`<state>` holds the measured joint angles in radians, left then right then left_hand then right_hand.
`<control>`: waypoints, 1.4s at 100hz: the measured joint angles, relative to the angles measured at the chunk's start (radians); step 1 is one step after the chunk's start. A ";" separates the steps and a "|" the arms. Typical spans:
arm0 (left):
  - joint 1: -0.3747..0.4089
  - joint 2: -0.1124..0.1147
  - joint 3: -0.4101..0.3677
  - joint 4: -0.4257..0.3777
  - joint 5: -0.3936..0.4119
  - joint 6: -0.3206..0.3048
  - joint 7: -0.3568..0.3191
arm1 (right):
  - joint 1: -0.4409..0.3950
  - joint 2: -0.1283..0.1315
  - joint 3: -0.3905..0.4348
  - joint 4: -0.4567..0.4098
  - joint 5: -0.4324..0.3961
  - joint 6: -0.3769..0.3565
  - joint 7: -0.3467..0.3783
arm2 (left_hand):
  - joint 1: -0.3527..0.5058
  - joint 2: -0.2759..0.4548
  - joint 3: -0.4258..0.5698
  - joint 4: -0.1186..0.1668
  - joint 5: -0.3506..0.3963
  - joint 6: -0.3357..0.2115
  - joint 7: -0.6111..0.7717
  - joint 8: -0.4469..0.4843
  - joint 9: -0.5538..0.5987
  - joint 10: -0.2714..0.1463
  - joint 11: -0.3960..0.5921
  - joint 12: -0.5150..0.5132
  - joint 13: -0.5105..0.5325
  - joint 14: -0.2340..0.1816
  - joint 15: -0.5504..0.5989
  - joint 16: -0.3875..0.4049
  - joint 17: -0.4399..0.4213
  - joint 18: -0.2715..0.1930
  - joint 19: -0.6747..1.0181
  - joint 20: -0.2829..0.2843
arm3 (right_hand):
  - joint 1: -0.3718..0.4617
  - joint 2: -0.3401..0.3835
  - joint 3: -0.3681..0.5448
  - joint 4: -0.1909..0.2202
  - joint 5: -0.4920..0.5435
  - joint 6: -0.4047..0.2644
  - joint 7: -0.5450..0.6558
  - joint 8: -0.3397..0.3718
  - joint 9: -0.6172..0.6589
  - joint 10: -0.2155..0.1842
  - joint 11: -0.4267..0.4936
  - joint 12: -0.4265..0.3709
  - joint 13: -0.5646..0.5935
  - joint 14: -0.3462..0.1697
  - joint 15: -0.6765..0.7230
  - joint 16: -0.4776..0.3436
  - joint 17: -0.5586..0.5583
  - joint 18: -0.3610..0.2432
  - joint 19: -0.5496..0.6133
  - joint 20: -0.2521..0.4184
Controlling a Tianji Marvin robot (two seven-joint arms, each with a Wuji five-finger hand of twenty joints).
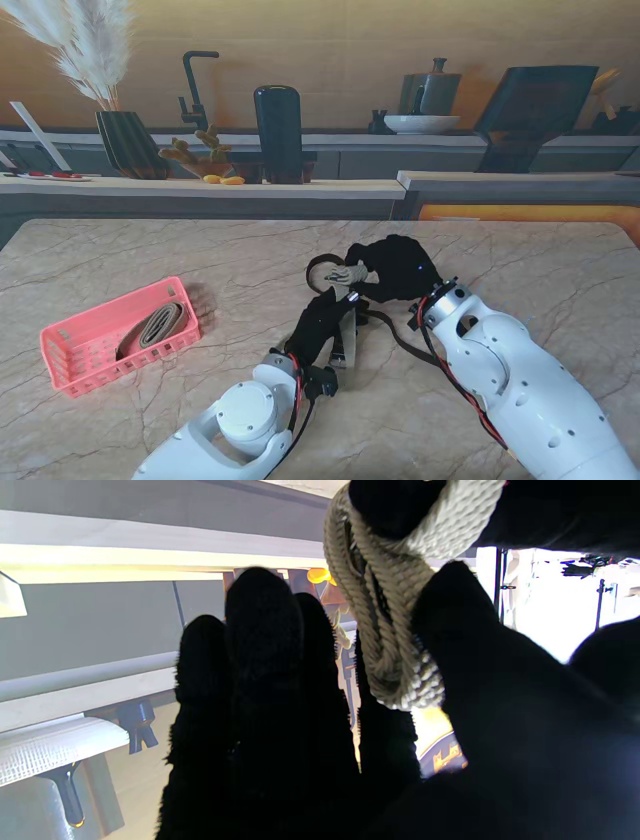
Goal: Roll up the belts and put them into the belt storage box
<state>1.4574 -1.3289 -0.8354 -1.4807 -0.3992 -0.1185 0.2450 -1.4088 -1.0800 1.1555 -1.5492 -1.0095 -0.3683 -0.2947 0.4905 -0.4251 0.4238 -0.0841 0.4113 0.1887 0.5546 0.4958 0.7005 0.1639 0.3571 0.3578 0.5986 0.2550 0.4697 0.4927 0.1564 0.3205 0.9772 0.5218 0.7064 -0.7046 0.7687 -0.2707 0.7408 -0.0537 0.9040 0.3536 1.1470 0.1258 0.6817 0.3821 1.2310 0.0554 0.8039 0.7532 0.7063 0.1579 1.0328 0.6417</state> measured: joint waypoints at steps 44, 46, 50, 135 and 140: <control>0.012 0.002 -0.013 0.007 -0.066 -0.005 0.008 | -0.005 0.007 -0.043 0.015 0.000 -0.040 0.000 | -0.110 -0.020 0.058 0.001 -0.023 0.052 -0.020 -0.015 -0.021 0.000 -0.012 -0.001 -0.005 -0.003 -0.031 -0.009 -0.009 0.006 -0.020 -0.001 | 0.018 0.000 0.000 0.020 -0.050 0.057 0.000 -0.027 0.000 -0.001 0.000 -0.010 -0.001 0.000 0.000 0.000 -0.018 0.000 0.000 -0.001; 0.014 0.002 -0.013 0.006 -0.074 -0.005 0.009 | -0.005 0.007 -0.045 0.015 -0.001 -0.041 0.000 | -0.099 -0.020 0.054 0.001 -0.024 0.052 -0.021 -0.020 -0.021 0.000 -0.012 -0.001 -0.005 -0.003 -0.031 -0.009 -0.009 0.006 -0.020 -0.001 | 0.018 0.000 0.000 0.020 -0.052 0.057 0.000 -0.030 0.000 -0.001 0.000 -0.011 -0.001 0.000 -0.001 0.000 -0.021 0.000 0.000 -0.001; 0.016 0.001 -0.016 0.004 -0.091 -0.004 0.010 | -0.005 0.007 -0.048 0.016 -0.001 -0.043 0.001 | -0.092 -0.020 0.044 0.001 -0.025 0.052 -0.022 -0.020 -0.021 0.000 -0.012 -0.001 -0.005 -0.003 -0.031 -0.009 -0.008 0.006 -0.020 -0.001 | 0.018 0.000 0.000 0.020 -0.058 0.057 -0.001 -0.032 -0.001 -0.001 -0.002 -0.011 -0.001 0.000 -0.002 -0.002 -0.023 0.000 0.000 -0.001; 0.024 -0.001 -0.046 -0.048 -0.158 0.066 -0.006 | -0.157 0.021 0.085 -0.110 -0.080 -0.127 0.004 | 0.619 -0.007 0.101 -0.043 -0.051 -0.087 0.163 0.130 0.099 0.004 0.041 0.400 0.168 -0.022 0.327 0.258 0.149 -0.035 0.185 0.098 | -0.176 -0.015 0.136 0.152 -0.140 -0.045 -0.262 0.232 -0.313 0.000 -0.088 -0.019 -0.190 -0.012 -0.146 -0.036 -0.151 0.000 -0.058 0.022; 0.019 -0.001 -0.040 -0.047 -0.114 0.066 -0.002 | -0.173 0.017 0.103 -0.122 -0.081 -0.122 -0.023 | 0.636 0.002 0.075 -0.044 -0.051 -0.095 0.183 0.146 0.099 0.005 0.054 0.444 0.168 -0.022 0.352 0.272 0.150 -0.035 0.198 0.115 | -0.176 0.015 0.132 0.152 -0.161 -0.036 -0.275 0.232 -0.332 0.000 -0.103 -0.019 -0.199 -0.012 -0.146 -0.037 -0.155 0.000 -0.065 0.022</control>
<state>1.4762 -1.3303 -0.8755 -1.5272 -0.5129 -0.0528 0.2433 -1.5816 -1.0625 1.2588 -1.6709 -1.0908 -0.4905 -0.3173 1.1261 -0.4228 0.4993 -0.1279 0.3600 0.0937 0.7380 0.6422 0.7998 0.1684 0.4107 0.8014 0.7664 0.2326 0.8215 0.7647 0.3066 0.2851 1.1753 0.6371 0.5302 -0.6892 0.9007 -0.1192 0.5797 -0.0902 0.6291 0.5856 0.8151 0.1258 0.5790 0.3627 1.0321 0.0431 0.6582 0.7166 0.5512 0.1581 0.9673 0.6640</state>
